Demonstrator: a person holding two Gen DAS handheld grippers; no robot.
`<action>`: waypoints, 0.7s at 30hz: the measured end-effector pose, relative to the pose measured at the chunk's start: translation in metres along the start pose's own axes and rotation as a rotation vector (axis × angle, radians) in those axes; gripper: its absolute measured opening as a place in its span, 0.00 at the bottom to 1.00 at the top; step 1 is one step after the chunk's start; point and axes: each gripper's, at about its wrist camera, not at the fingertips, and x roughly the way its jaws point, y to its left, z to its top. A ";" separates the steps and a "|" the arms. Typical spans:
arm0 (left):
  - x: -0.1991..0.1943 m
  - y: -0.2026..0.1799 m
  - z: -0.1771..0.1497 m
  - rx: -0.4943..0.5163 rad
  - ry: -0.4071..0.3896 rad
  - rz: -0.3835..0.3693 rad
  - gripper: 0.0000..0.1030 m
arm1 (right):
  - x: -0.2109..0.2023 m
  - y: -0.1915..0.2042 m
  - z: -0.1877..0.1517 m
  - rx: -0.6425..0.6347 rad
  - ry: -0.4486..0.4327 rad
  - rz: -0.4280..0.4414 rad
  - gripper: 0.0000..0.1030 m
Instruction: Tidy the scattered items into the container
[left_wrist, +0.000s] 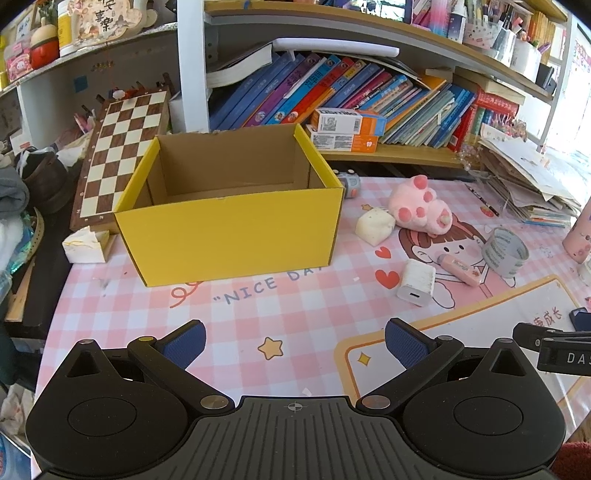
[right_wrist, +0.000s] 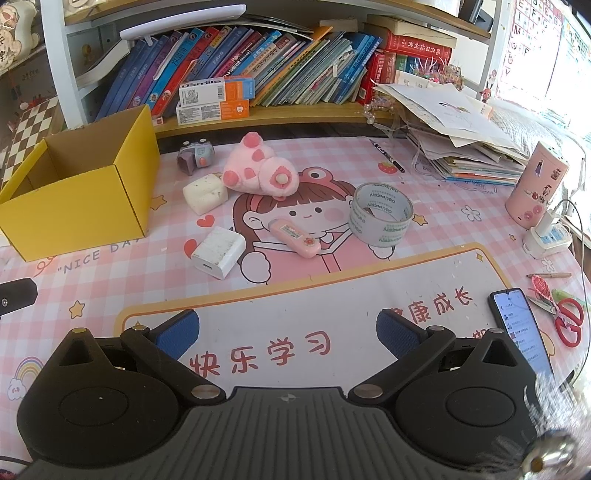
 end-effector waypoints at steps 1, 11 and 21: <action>0.000 0.000 0.000 0.000 0.000 0.000 1.00 | 0.000 0.000 0.000 0.000 0.000 0.000 1.00; -0.001 -0.001 -0.001 0.005 -0.006 -0.006 1.00 | 0.000 0.000 0.000 -0.002 0.004 0.001 1.00; -0.001 0.000 -0.002 0.005 -0.005 -0.011 1.00 | -0.001 0.000 0.000 -0.001 0.005 0.001 1.00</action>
